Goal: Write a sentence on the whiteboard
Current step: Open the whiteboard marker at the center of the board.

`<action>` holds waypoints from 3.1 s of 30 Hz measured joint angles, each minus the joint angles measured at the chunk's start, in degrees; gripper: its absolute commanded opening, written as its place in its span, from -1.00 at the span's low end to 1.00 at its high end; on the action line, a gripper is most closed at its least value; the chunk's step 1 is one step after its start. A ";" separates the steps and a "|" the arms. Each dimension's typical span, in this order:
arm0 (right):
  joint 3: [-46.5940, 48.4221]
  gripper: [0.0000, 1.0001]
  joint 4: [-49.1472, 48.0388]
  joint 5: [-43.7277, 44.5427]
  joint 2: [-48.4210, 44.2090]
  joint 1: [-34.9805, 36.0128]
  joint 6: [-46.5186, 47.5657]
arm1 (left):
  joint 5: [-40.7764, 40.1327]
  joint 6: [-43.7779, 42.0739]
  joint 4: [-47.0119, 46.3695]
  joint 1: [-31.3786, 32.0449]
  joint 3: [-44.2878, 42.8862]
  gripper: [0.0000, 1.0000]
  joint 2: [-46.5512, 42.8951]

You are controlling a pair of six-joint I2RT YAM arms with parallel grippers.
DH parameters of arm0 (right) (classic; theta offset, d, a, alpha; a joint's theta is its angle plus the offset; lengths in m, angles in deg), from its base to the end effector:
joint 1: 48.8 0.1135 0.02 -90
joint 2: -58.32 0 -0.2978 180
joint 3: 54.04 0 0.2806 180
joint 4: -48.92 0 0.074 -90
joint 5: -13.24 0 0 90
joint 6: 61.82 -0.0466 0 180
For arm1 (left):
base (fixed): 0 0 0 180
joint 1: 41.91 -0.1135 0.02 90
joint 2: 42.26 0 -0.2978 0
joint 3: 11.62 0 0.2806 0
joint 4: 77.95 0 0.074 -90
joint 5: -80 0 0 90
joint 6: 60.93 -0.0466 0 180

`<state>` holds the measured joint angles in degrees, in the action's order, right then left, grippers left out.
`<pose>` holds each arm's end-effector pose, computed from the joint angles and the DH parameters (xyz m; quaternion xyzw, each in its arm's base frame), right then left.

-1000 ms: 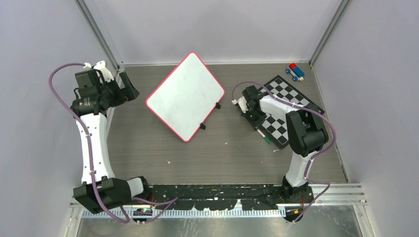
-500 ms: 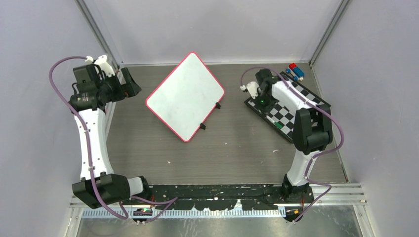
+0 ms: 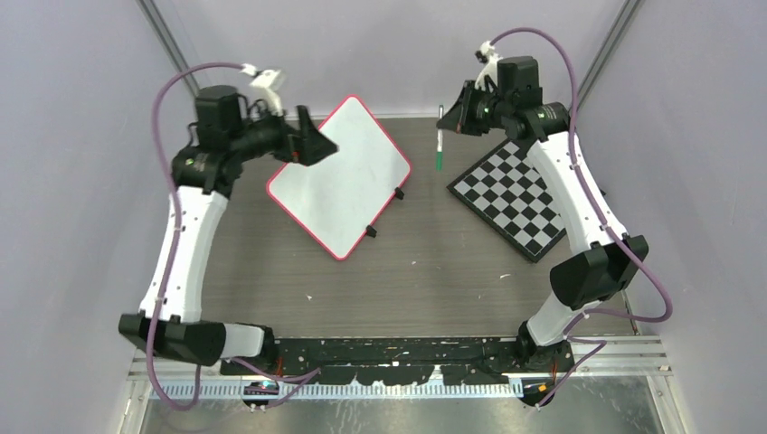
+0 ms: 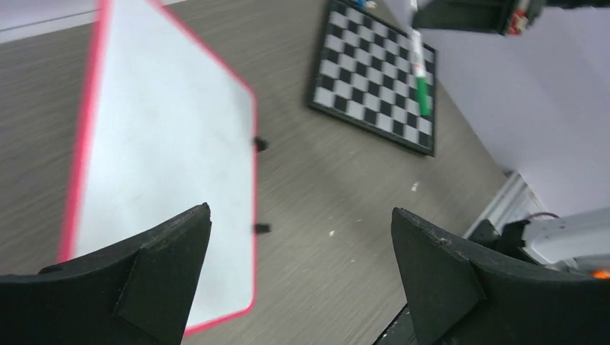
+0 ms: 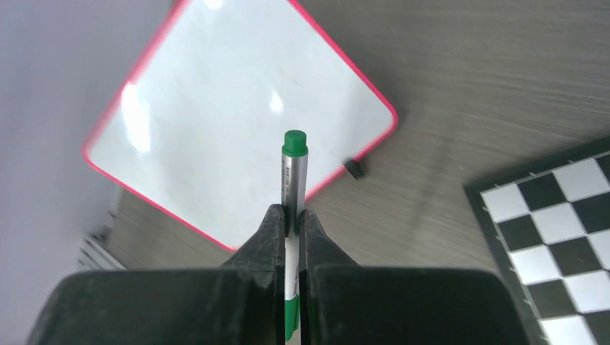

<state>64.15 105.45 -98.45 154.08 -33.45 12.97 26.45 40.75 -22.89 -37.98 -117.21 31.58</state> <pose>0.3873 0.1242 0.4511 -0.0892 0.8675 0.2816 0.4003 0.2756 -0.0467 0.5031 0.1179 0.8033 -0.3297 0.4818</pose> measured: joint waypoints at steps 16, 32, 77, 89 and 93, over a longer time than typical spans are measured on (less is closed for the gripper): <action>-2.91 -0.99 -6.73 9.29 -0.59 4.76 -30.51 | -8.96 6.21 -9.46 28.39 -5.09 0.51 19.82; -5.79 -0.07 -8.52 6.58 -3.52 7.15 -29.31 | -8.68 4.87 -9.84 28.41 -4.52 -1.00 21.00; -5.75 -0.24 26.14 -40.83 -6.99 9.44 15.08 | 27.67 -23.93 18.58 29.86 -5.90 -1.00 18.43; -5.40 -0.99 27.89 -39.91 -6.56 10.49 16.02 | 28.37 -25.66 22.69 30.34 -7.45 -0.13 18.93; -5.14 -0.99 25.97 -39.34 -6.56 9.70 13.29 | 27.63 -22.99 17.88 29.70 -5.16 -0.02 17.81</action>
<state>59.01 131.41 -137.80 147.53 -23.74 26.26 54.07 17.76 -5.01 -8.28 -122.37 49.40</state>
